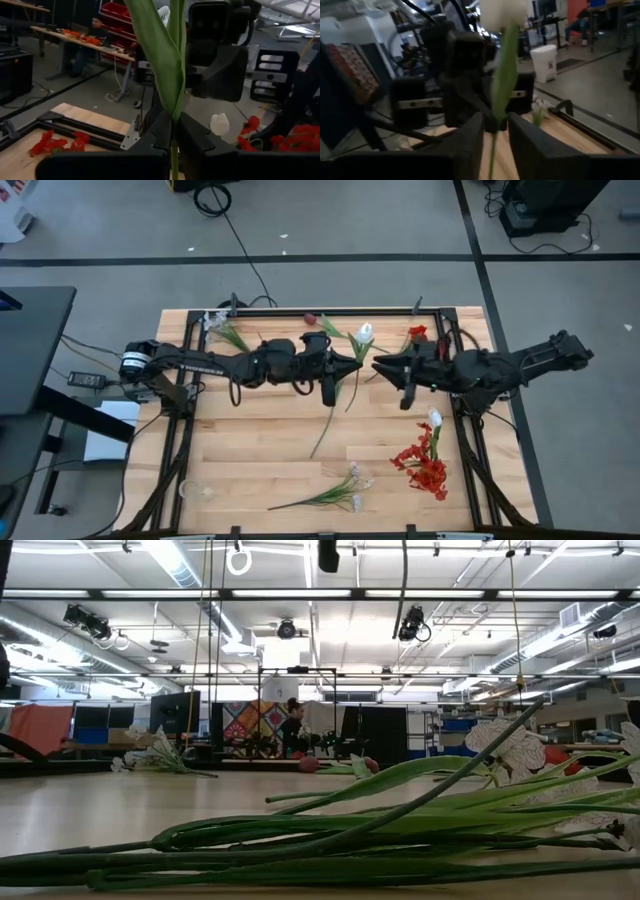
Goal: Sort flowers into vase by color
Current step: Put the white flower into the red vase
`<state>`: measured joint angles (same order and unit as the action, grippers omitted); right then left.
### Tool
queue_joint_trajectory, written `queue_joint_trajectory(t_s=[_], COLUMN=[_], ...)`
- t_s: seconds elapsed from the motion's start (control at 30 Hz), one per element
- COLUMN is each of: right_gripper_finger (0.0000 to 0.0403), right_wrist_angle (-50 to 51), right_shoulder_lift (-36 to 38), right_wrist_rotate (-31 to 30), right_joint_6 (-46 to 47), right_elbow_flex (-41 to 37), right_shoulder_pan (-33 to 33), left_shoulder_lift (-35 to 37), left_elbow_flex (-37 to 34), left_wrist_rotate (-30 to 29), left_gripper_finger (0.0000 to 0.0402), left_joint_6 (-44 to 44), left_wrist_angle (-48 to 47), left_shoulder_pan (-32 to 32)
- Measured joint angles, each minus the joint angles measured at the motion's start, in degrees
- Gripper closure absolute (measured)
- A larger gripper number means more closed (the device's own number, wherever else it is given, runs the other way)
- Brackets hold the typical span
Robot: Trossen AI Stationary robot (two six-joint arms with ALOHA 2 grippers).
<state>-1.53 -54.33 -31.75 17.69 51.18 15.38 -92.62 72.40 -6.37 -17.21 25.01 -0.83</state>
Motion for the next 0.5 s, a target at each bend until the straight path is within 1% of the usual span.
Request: queue_joint_trajectory(t_s=[0.13, 0.2, 0.27, 0.33, 0.4, 0.5], right_gripper_finger=[0.0228, 0.0197, 0.0175, 0.0166, 0.0167, 0.0190], right_wrist_angle=[-0.6, -1.8, -3.3, -4.0, -4.3, -5.7], right_shoulder_lift=[-1.4, -2.3, -3.1, -3.9, -4.9, -6.0], right_wrist_rotate=[-1.0, 0.4, 2.8, 4.3, 5.9, 8.2], right_joint_6=[0.3, 0.2, -0.1, 0.6, 0.7, 1.5], right_elbow_flex=[0.0, 0.0, 0.0, 0.0, 0.0, 0.0], right_shoulder_pan=[-1.4, -1.9, -2.9, -4.1, -5.5, -7.0], left_shoulder_lift=[0.0, 0.0, 0.0, 0.0, 0.0, 0.0], left_elbow_flex=[0.0, 0.0, 0.0, 0.0, 0.0, 0.0], left_wrist_rotate=[0.5, 0.6, 0.6, 0.7, 0.7, 0.7], left_gripper_finger=[0.0377, 0.0377, 0.0377, 0.0377, 0.0377, 0.0377], left_joint_6=[0.9, 1.4, 1.5, 1.6, 1.6, 1.6], left_wrist_angle=[-0.4, -0.8, -1.7, -2.6, -3.2, -3.9], left_shoulder_pan=[0.1, 0.1, 0.1, 0.1, 0.1, 0.1])
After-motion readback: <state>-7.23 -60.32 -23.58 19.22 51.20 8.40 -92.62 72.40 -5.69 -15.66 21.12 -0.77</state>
